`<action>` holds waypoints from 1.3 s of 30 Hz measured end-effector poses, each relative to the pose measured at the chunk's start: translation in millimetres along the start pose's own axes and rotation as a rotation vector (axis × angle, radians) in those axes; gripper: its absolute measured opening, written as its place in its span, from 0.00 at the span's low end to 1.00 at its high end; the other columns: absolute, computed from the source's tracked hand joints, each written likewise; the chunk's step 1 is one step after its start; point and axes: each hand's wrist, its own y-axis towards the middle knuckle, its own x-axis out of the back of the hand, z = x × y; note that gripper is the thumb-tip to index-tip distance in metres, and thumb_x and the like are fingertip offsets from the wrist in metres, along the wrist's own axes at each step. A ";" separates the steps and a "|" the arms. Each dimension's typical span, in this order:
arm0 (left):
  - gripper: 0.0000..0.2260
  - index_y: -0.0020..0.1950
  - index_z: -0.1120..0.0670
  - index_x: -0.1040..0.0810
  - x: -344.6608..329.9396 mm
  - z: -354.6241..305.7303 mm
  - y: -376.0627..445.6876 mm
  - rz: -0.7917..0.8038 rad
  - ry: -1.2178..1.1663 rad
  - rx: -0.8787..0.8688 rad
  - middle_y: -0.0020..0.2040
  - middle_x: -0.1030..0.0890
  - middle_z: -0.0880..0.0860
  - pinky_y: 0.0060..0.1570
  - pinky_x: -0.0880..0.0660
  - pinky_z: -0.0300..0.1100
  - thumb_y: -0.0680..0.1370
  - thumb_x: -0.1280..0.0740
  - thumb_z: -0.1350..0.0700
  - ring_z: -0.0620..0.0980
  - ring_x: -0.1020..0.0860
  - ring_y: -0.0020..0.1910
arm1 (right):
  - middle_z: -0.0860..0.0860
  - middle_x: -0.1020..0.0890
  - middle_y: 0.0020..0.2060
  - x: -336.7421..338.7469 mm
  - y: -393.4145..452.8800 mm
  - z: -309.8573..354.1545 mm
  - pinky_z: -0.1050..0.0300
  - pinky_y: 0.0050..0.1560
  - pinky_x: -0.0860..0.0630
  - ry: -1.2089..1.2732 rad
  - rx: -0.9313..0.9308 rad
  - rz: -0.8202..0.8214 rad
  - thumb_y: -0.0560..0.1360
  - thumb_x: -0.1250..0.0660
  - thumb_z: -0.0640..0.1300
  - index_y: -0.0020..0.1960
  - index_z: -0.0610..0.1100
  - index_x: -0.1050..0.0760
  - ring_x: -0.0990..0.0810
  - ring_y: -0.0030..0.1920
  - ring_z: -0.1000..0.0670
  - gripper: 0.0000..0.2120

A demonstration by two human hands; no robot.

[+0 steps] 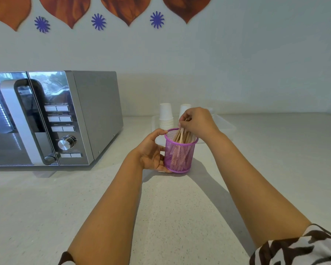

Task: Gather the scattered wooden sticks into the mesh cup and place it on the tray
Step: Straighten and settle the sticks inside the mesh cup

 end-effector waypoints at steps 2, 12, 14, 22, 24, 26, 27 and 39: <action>0.43 0.69 0.57 0.34 -1.5 -0.5 -0.7 0.002 0.010 -0.003 0.63 0.26 0.62 0.55 0.25 0.59 0.59 0.30 0.40 0.64 0.25 0.60 | 0.52 0.21 0.37 -2.5 -0.9 -1.1 0.64 0.37 0.30 -0.058 0.014 0.064 0.70 0.28 0.43 0.46 0.43 0.17 0.23 0.39 0.54 0.06; 0.39 0.70 0.58 0.35 1.2 -0.2 1.0 -0.006 -0.024 -0.005 0.65 0.27 0.62 0.54 0.24 0.58 0.65 0.32 0.38 0.64 0.25 0.60 | 0.53 0.22 0.44 7.8 -2.0 -0.7 0.66 0.39 0.30 -0.077 0.057 0.211 0.64 0.22 0.43 0.53 0.44 0.20 0.24 0.44 0.54 0.18; 0.38 0.70 0.58 0.35 1.1 -0.3 1.5 -0.007 -0.023 -0.004 0.65 0.27 0.61 0.56 0.25 0.58 0.67 0.34 0.38 0.64 0.26 0.61 | 0.52 0.21 0.42 7.9 -2.0 -2.0 0.67 0.35 0.29 -0.072 0.044 0.233 0.64 0.22 0.40 0.51 0.44 0.19 0.23 0.41 0.53 0.17; 0.38 0.71 0.58 0.36 2.6 0.2 1.7 -0.004 -0.037 0.011 0.65 0.28 0.62 0.55 0.24 0.58 0.68 0.35 0.37 0.64 0.26 0.61 | 0.52 0.24 0.41 -1.0 -5.8 -1.3 0.63 0.37 0.30 -0.178 0.128 0.211 0.64 0.23 0.42 0.48 0.46 0.22 0.25 0.42 0.52 0.14; 0.39 0.71 0.58 0.36 3.3 -0.1 2.2 -0.008 -0.045 0.020 0.65 0.28 0.62 0.53 0.24 0.59 0.67 0.34 0.37 0.64 0.25 0.60 | 0.53 0.26 0.45 3.1 -4.1 2.0 0.64 0.39 0.32 -0.201 0.180 0.208 0.65 0.24 0.44 0.52 0.47 0.21 0.27 0.45 0.53 0.16; 0.39 0.71 0.58 0.36 4.2 -0.4 2.7 -0.009 -0.051 0.026 0.66 0.28 0.62 0.53 0.24 0.59 0.66 0.33 0.37 0.64 0.25 0.61 | 0.53 0.24 0.46 6.7 -3.2 6.9 0.68 0.34 0.34 -0.207 0.210 0.285 0.67 0.26 0.41 0.52 0.50 0.19 0.27 0.43 0.55 0.14; 0.40 0.70 0.58 0.36 4.6 -0.4 2.8 -0.007 -0.051 0.026 0.65 0.28 0.63 0.54 0.24 0.59 0.65 0.32 0.38 0.65 0.25 0.60 | 0.53 0.23 0.46 6.8 -3.9 9.0 0.68 0.34 0.33 -0.215 0.215 0.358 0.68 0.28 0.39 0.51 0.51 0.18 0.27 0.41 0.55 0.13; 0.40 0.69 0.59 0.35 5.7 0.7 2.8 -0.007 -0.045 0.021 0.67 0.28 0.63 0.57 0.25 0.60 0.64 0.30 0.39 0.65 0.25 0.61 | 0.60 0.22 0.30 6.3 -7.0 8.0 0.72 0.30 0.29 -0.027 0.141 0.382 0.70 0.28 0.41 0.36 0.50 0.20 0.24 0.34 0.60 0.06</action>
